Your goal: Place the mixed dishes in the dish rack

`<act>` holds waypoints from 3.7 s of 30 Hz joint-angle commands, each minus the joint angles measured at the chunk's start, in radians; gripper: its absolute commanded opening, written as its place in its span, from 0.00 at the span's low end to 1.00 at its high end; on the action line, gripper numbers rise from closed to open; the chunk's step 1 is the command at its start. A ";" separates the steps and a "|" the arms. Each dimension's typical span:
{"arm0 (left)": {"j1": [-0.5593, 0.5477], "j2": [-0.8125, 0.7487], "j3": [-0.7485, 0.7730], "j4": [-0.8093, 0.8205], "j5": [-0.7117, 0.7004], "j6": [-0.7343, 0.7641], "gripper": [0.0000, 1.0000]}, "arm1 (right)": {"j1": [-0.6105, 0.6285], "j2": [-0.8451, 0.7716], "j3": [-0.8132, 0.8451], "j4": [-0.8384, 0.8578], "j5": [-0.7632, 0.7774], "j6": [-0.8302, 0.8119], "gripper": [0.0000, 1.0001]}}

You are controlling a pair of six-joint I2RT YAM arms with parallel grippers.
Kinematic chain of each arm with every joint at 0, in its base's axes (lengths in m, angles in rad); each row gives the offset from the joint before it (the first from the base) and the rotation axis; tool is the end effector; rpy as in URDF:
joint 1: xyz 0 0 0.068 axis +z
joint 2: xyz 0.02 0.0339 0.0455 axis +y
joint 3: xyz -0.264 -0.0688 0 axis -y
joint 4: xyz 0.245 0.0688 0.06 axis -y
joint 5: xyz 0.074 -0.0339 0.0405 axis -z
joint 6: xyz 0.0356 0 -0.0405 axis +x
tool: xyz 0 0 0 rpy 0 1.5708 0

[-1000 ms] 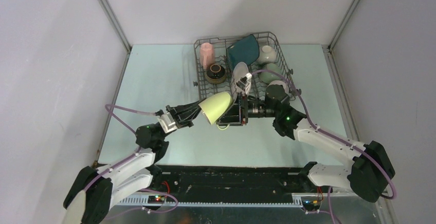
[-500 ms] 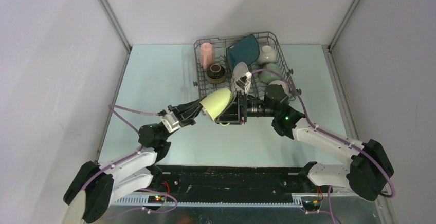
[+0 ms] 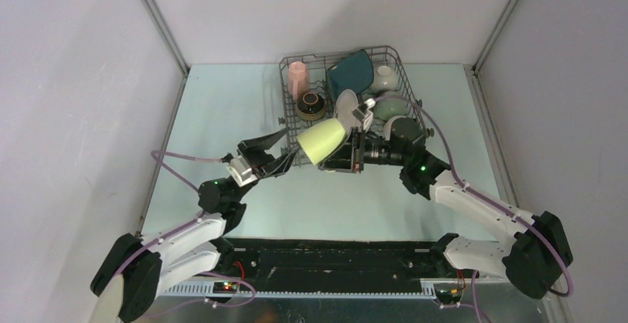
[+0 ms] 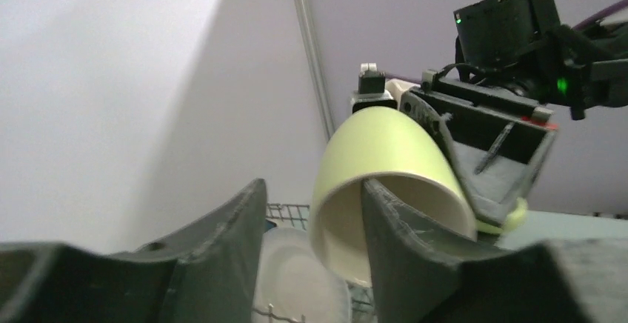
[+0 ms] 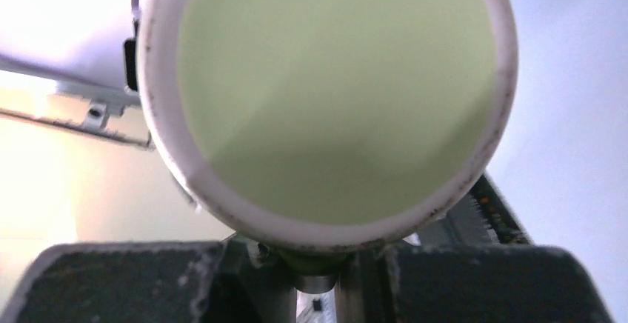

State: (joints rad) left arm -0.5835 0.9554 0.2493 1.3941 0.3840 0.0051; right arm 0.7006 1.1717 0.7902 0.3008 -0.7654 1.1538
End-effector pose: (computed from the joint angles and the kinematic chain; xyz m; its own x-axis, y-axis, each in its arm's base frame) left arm 0.1392 -0.1079 0.2837 0.5338 -0.3467 -0.7713 0.7496 0.6161 0.2418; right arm 0.1878 0.1907 0.3132 -0.9327 0.0759 -0.3526 -0.3458 0.0905 0.9340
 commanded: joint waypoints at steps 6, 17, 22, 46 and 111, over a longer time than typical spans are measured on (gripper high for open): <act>-0.007 -0.119 0.005 -0.113 -0.183 -0.260 0.81 | -0.264 -0.105 0.070 -0.263 0.154 -0.292 0.00; -0.007 -0.498 0.111 -1.098 -0.550 -0.447 1.00 | -0.296 -0.092 0.182 -0.520 0.561 -0.661 0.00; -0.004 -0.498 0.193 -1.448 -0.754 -0.659 1.00 | -0.234 -0.003 0.247 -0.503 0.636 -0.822 0.00; -0.003 -0.601 0.178 -1.620 -0.828 -0.640 1.00 | -0.062 0.473 0.562 -0.515 0.599 -1.175 0.00; -0.003 -0.460 0.009 -1.164 -0.992 -0.337 1.00 | -0.031 -0.073 0.017 -0.201 1.120 -1.044 0.99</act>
State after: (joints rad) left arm -0.5869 0.4633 0.2832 0.0906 -0.5217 -0.4515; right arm 0.7238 1.2743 0.9936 -0.0521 0.3103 0.0654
